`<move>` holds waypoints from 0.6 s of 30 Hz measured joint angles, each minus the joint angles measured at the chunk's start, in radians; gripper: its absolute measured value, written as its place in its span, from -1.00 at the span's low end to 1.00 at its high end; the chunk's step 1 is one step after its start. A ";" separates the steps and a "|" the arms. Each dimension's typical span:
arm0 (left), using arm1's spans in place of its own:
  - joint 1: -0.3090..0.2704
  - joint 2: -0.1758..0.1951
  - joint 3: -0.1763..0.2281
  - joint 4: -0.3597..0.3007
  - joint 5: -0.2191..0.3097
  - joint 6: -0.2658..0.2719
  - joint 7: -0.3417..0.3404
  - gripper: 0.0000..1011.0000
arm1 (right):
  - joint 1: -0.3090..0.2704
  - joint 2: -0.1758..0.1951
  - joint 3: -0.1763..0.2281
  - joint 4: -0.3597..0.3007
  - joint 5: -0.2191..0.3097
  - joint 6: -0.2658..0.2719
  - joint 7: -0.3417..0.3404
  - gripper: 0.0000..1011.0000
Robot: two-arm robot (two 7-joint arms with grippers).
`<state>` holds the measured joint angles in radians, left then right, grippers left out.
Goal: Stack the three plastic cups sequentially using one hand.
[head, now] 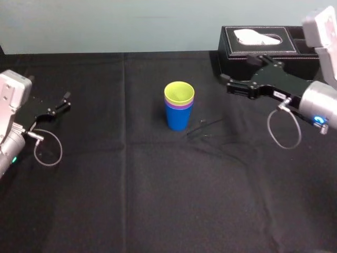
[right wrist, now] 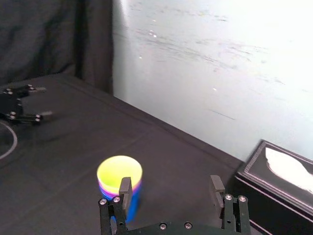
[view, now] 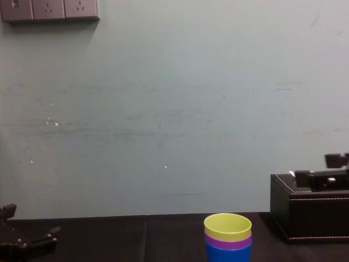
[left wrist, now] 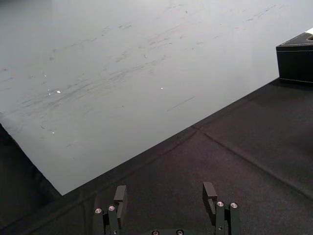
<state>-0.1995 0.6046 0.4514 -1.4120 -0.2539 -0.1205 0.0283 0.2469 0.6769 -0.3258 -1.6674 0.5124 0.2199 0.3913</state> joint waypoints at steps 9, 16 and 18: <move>0.000 0.000 0.000 0.000 0.000 0.000 0.000 1.00 | -0.076 0.010 0.051 0.023 -0.005 -0.036 -0.004 0.98; 0.000 0.000 0.000 0.000 0.000 0.000 0.000 1.00 | -0.108 0.007 0.068 0.045 -0.009 -0.052 0.001 0.98; 0.000 0.000 0.000 0.000 0.000 0.000 0.000 1.00 | -0.108 0.007 0.068 0.044 -0.009 -0.051 0.001 0.98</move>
<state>-0.1996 0.6047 0.4514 -1.4120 -0.2539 -0.1205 0.0283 0.1394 0.6835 -0.2578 -1.6230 0.5035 0.1684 0.3920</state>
